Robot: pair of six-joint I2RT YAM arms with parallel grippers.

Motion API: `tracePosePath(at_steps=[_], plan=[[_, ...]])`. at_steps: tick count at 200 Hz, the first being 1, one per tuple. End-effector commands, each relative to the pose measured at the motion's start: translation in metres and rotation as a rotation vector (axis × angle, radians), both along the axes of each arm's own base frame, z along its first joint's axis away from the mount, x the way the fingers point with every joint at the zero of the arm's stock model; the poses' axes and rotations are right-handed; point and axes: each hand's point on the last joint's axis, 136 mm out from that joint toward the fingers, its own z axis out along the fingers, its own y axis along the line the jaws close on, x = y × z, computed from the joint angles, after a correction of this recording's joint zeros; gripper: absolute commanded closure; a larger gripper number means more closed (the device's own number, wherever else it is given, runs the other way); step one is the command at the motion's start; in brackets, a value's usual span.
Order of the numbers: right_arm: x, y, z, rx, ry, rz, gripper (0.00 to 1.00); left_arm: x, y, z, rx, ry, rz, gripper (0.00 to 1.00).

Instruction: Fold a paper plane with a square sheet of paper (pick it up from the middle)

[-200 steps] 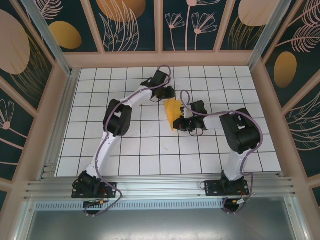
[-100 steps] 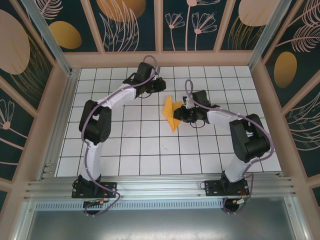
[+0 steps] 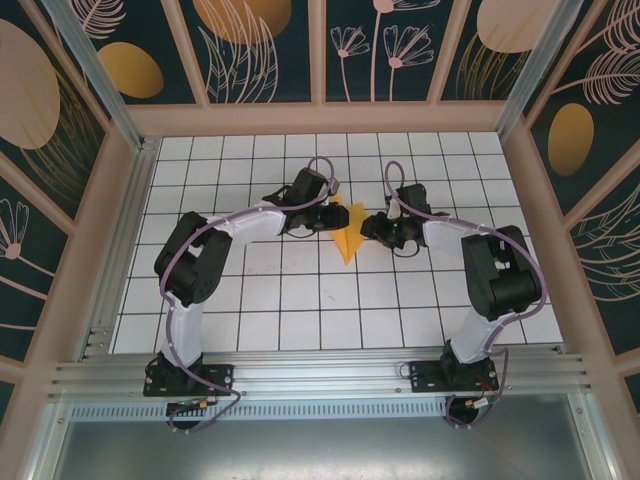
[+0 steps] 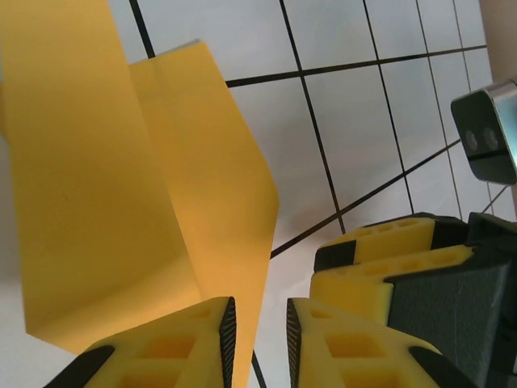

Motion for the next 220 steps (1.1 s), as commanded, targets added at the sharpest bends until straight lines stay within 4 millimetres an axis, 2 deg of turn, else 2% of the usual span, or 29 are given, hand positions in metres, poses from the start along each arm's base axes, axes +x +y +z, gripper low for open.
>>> tracePosePath(at_steps=[1,18,35,43,86,118,163,201,220], plan=[[0.01,-0.007,-0.01,-0.023,0.007,-0.025,0.62,-0.003,0.007,-0.019,0.101,0.01,0.032,0.7],[0.016,-0.011,-0.011,-0.032,0.009,-0.04,0.63,-0.007,0.019,-0.03,0.217,-0.01,0.07,0.69],[0.02,-0.017,-0.007,-0.032,-0.004,-0.061,0.62,-0.013,0.024,-0.04,0.28,-0.009,0.087,0.62],[0.022,-0.021,-0.005,-0.031,-0.01,-0.072,0.62,-0.016,0.026,-0.042,0.314,-0.017,0.094,0.62],[0.023,-0.031,0.004,-0.023,-0.03,-0.078,0.61,-0.031,0.008,-0.036,0.386,-0.064,0.09,0.61],[0.019,-0.032,0.005,-0.017,-0.032,-0.065,0.61,-0.036,0.01,-0.053,0.515,-0.071,0.097,0.61],[0.018,-0.033,0.012,-0.011,-0.048,-0.054,0.61,-0.037,0.01,-0.058,0.586,-0.082,0.113,0.6],[0.016,-0.034,0.015,-0.009,-0.052,-0.053,0.61,-0.038,0.005,-0.065,0.584,-0.072,0.099,0.67],[0.015,-0.035,0.014,-0.009,-0.052,-0.054,0.61,-0.04,0.0,-0.063,0.571,-0.079,0.089,0.76]])
